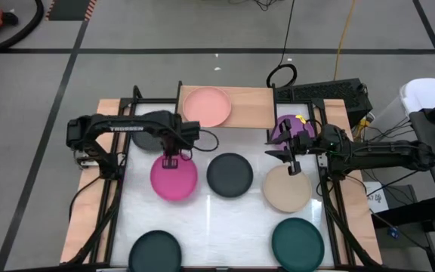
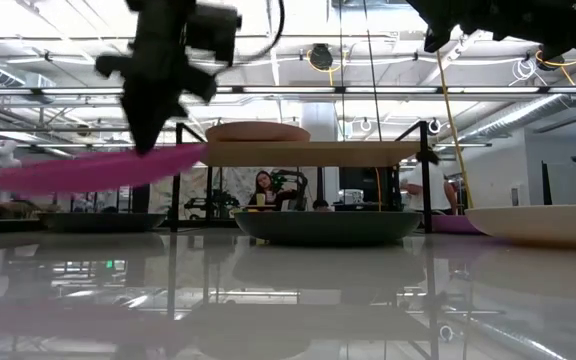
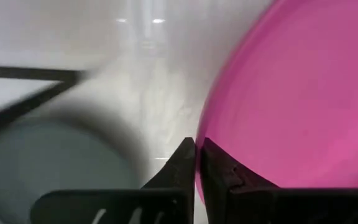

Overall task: Place and stack plates onto a shelf
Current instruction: Stack the pink plate on top of the orange plate on the shelf

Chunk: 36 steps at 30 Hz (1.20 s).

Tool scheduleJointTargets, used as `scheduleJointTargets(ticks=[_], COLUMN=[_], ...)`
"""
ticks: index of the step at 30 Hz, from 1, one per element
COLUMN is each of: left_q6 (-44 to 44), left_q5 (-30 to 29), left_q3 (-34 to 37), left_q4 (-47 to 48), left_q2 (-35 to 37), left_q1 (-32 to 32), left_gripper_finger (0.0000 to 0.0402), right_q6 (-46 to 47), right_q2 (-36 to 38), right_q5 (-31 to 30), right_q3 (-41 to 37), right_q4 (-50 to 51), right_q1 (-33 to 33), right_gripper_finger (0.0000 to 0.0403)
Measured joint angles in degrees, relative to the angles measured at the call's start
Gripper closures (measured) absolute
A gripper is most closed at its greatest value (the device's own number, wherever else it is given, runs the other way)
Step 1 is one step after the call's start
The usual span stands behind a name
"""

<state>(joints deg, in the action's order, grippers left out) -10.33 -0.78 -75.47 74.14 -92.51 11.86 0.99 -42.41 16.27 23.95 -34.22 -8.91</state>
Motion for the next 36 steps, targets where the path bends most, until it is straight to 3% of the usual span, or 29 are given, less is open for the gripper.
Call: scheduleJointTargets(ticks=[7,13,17,24,28,36], left_q6=[-0.22,0.40,2.41,10.46,12.75,12.54], left_q5=[-8.61,-11.20,-7.04,1.66,2.32,4.48], left_q3=[-19.31,-31.75,-33.57,-33.82,-33.84,-33.89], left_q4=[6.86,-3.01,-7.70,-6.98,-7.14,-7.33], left_q2=[0.00,0.18,-1.66,-7.12,-8.89,-9.40], left_q1=[1.45,8.05,16.19,28.79,31.41,30.99], left_gripper_finger=[0.0394,0.0394,0.0394,0.0394,0.0387,0.0315], right_q6=[-0.02,-0.12,-0.11,-0.15,-0.17,-0.61], right_q2=[0.00,0.00,0.00,-0.02,0.00,0.00], right_q5=[0.02,-0.04,-0.04,-0.09,-0.09,-0.11], right_q3=[-0.01,0.01,-0.01,0.00,0.01,0.01], right_q4=[0.13,-0.54,-0.81,-0.20,-0.18,0.24], right_q1=[0.00,0.00,0.00,0.00,0.00,0.00], right_gripper_finger=[0.0287,0.0287,0.0287,0.0287,0.0287,0.0287])
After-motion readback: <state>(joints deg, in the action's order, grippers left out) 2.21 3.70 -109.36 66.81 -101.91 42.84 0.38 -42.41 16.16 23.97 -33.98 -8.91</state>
